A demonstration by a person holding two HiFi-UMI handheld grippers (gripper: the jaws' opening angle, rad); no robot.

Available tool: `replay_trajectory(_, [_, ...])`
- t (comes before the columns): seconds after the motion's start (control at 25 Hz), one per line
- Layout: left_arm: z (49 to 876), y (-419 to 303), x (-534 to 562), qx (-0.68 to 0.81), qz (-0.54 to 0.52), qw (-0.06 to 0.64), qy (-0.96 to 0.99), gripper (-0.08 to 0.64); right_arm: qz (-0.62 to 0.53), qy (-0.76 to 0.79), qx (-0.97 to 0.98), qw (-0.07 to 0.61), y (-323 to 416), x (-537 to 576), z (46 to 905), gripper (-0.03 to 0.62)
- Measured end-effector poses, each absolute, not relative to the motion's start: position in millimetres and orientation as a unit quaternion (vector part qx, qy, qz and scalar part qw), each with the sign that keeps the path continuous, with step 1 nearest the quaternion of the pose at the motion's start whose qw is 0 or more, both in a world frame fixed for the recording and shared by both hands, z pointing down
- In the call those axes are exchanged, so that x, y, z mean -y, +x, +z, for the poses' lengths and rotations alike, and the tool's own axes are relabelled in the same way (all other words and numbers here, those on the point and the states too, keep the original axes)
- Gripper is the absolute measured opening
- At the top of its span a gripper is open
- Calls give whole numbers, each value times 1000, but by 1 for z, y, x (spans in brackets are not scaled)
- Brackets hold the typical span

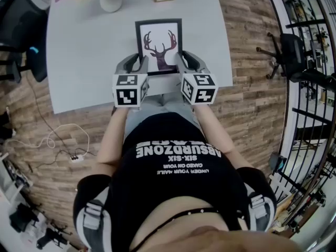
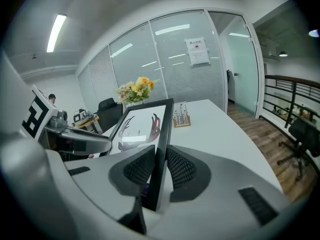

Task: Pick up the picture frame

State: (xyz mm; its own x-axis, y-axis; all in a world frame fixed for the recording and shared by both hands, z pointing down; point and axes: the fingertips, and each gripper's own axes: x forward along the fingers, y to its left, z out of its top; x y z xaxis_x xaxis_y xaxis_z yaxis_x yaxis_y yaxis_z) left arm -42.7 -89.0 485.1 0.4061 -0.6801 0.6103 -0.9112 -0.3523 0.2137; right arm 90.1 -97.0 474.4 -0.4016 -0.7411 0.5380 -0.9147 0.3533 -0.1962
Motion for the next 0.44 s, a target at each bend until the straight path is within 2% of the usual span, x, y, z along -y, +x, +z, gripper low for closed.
replay_trajectory(0.44, [469,-37,71,495,191,278,801,109,241,521,802,164,98,75,459,89])
